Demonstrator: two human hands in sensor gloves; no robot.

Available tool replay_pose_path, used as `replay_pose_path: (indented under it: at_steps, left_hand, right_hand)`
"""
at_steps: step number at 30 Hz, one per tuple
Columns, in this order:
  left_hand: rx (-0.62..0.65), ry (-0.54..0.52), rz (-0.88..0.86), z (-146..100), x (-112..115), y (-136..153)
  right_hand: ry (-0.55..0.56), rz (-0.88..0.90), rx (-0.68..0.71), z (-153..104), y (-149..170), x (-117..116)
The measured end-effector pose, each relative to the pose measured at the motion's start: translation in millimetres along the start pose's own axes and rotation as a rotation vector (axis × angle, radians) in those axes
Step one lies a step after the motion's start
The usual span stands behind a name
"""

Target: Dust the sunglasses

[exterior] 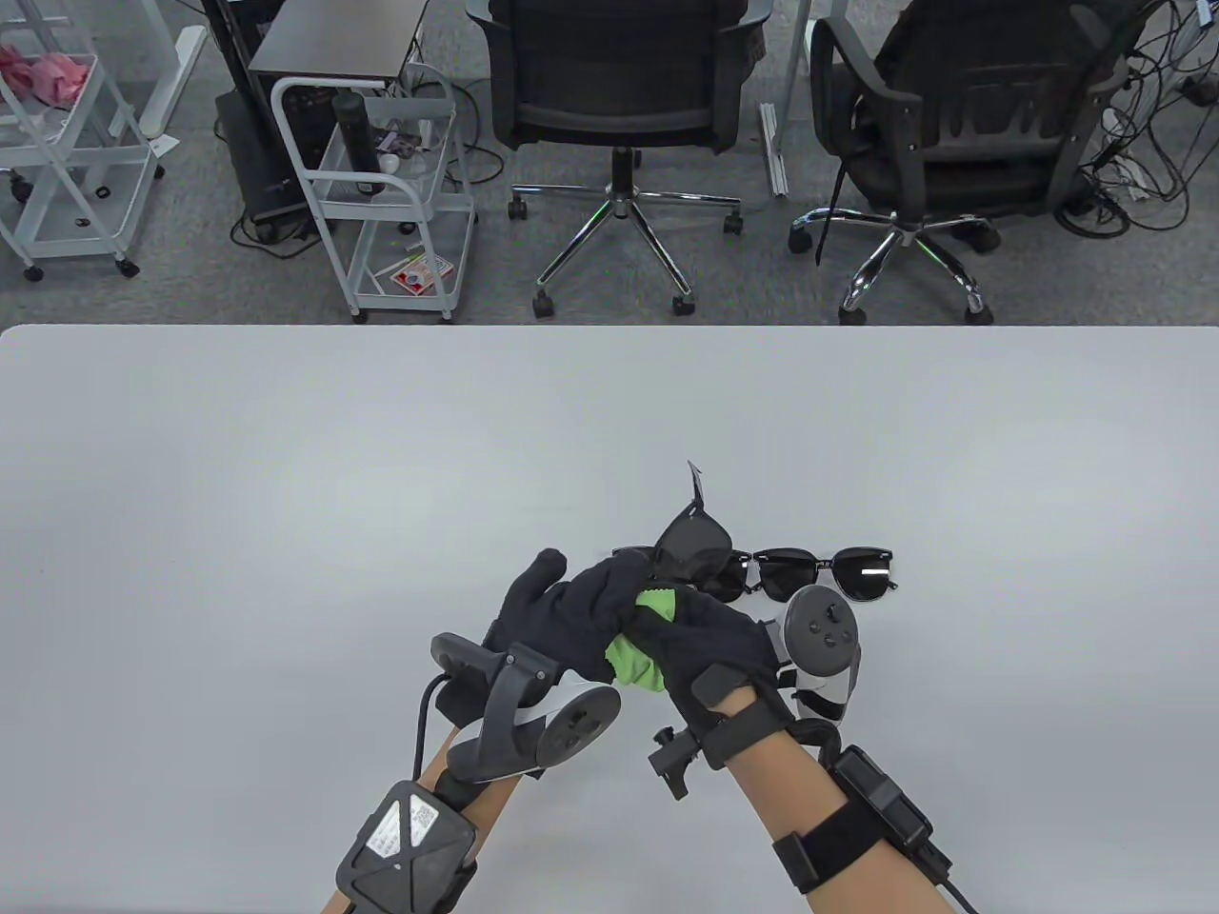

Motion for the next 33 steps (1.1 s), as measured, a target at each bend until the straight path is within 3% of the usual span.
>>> replay_pose_path:
  at_steps: [6, 14, 17, 20, 23, 28, 33]
  left_hand:
    - [-0.002, 0.023, 0.045, -2, 6, 5]
    - [-0.018, 0.041, 0.061, 0, 13, -3]
    - [-0.036, 0.044, 0.061, 1, 13, -1]
    - [-0.069, 0.081, 0.062, 1, 14, 2]
    - [-0.09, 0.044, 0.111, -1, 12, 4]
    - [-0.219, 0.081, 0.032, -1, 12, 21]
    - [-0.255, 0.096, 0.083, -1, 17, 37]
  right_hand:
    - [-0.131, 0.089, -0.089, 3, 13, -10]
    - [0.067, -0.105, -0.066, 4, 8, -4]
    - [0.075, -0.112, -0.055, 3, 6, -4]
    - [0.014, -0.089, -0.048, 4, 6, -7]
    - [-0.117, 0.019, -0.048, 6, 9, -17]
    - [-0.194, -0.046, -0.015, 9, 0, -23]
    - [0.007, -0.215, 0.034, 4, -14, 2]
Point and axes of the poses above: the tracker on the back of each hand, its own y axis roughly to the little-finger side, its own z axis roughly from the wrist to the fingertips, x = y × z, the point moved 4 cm from there along z, roughly from the wrist to the fingertips, and after that the axes turned 1 degree about -y, right-handed, at the moved point
